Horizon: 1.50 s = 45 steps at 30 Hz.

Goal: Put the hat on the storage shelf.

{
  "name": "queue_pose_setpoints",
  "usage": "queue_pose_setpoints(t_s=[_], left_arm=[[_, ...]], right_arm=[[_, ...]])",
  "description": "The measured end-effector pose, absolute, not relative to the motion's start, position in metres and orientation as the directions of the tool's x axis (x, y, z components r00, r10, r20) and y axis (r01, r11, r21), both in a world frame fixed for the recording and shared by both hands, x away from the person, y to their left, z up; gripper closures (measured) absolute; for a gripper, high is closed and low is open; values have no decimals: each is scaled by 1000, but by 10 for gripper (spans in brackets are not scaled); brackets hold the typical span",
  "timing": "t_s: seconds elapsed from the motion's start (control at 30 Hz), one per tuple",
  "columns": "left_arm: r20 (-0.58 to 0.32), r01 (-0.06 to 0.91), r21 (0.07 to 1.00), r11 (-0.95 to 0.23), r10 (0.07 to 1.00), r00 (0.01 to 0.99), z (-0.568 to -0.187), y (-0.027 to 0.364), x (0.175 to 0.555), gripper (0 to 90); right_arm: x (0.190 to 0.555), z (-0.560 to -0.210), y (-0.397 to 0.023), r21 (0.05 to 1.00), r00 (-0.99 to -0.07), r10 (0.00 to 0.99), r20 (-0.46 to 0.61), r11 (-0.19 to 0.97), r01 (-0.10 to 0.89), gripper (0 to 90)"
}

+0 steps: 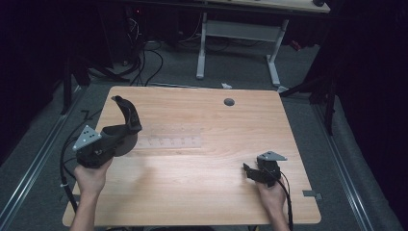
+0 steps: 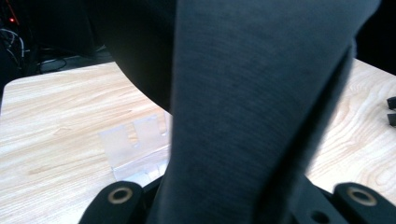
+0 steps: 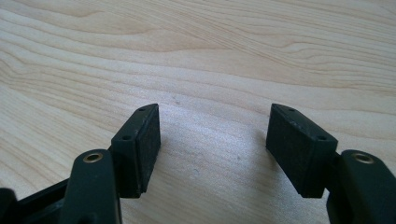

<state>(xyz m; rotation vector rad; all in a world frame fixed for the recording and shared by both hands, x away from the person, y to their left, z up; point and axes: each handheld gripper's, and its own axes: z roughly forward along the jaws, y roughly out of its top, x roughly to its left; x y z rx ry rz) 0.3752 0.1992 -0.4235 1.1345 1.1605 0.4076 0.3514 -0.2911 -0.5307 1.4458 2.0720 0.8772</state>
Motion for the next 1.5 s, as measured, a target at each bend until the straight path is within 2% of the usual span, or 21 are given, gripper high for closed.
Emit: queue_pose_setpoints(t_s=[0.37,1.13,1.5], left_arm=[[-473,257,880,400,795,380,-424,203,388,853],[-478,257,875,411,821,313,-438,208,415,853],[-448,250,889,384,843,298,-445,206,422,853]], right_arm=[[351,-531,-291,725,-340,940,-14,244,644,355],[351,-531,-291,725,-339,941,-14,243,645,354],[351,-531,-291,725,-339,941,-14,243,644,354]])
